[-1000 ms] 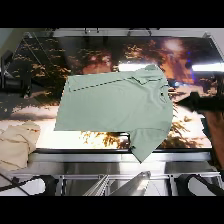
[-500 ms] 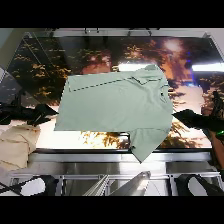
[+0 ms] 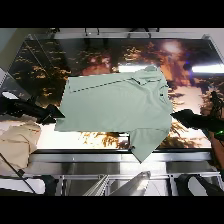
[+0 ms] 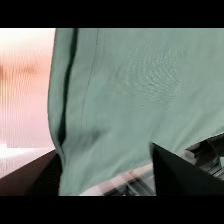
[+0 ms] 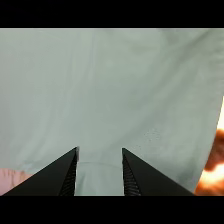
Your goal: Fold the shirts.
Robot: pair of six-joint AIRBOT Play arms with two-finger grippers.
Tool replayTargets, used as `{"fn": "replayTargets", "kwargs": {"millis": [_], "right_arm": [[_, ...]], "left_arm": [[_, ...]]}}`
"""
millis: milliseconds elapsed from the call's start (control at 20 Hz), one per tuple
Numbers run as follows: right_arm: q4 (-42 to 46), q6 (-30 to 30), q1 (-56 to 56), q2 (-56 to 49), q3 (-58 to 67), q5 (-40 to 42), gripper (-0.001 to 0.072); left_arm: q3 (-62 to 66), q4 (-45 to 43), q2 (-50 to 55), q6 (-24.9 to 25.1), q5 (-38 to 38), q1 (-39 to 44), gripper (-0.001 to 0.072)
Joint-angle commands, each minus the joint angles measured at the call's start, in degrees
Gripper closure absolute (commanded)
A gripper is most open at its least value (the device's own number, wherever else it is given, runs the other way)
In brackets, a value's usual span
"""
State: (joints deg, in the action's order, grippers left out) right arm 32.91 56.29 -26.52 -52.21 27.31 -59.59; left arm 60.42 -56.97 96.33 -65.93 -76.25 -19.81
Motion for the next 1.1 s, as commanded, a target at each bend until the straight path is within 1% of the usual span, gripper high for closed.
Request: {"fn": "replayTargets", "kwargs": {"millis": [0,50,100,150,250,300,500,700,750,800,900,1000,1050], "right_arm": [[1.5,2.1,-1.7,0.0,0.0,-0.1,0.039],[3.4,5.2,-3.7,0.0,0.0,0.5,0.039],[5.4,8.5,-6.0,-0.1,0.0,0.7,0.039],[7.2,10.1,-8.3,-0.4,0.0,0.5,0.0389],[9.8,10.2,-10.3,-2.4,-0.1,-2.1,0.039],[9.7,10.2,-10.2,-4.0,-0.2,-3.1,0.039],[9.5,9.7,-7.1,-13.0,-0.2,-0.2,0.039],[9.3,8.0,-3.6,-22.5,-0.2,-0.4,0.0393],[9.4,8.0,-2.3,-24.1,-0.1,-0.2,0.0431],[9.3,7.4,-1.0,-25.4,-0.1,0.8,0.0493],[8.0,5.5,0.5,-26.6,-0.1,2.6,0.0486],[3.7,1.0,0.4,-26.3,0.2,2.3,0.0489],[2.5,-1.2,0.3,-25.9,0.7,1.8,0.0613]], "left_arm": [[3.0,-3.0,4.8,-0.2,-6.3,3.2,0.0423],[3.0,-3.1,5.6,2.4,-8.0,4.0,0.0697],[3.0,-3.0,6.2,3.8,-8.8,4.5,0.0693],[3.0,-3.0,6.6,4.0,-9.1,4.8,0.0693],[3.1,-3.1,6.7,4.0,-8.5,4.7,0.0693],[3.1,-3.0,6.7,4.0,-8.4,4.5,0.0693],[3.1,-3.0,6.7,4.0,-8.3,3.1,0.0692],[3.1,-3.0,6.7,3.9,-9.0,2.2,0.0692],[3.1,-3.0,6.7,3.9,-9.2,2.2,0.0692],[3.1,-3.0,6.7,3.9,-9.3,2.2,0.0692],[3.1,-3.0,6.7,3.9,-9.3,2.2,0.0692],[3.1,-3.0,6.7,3.9,-9.6,2.2,0.0692],[3.1,-3.0,6.7,3.9,-9.9,2.2,0.0692]]}}
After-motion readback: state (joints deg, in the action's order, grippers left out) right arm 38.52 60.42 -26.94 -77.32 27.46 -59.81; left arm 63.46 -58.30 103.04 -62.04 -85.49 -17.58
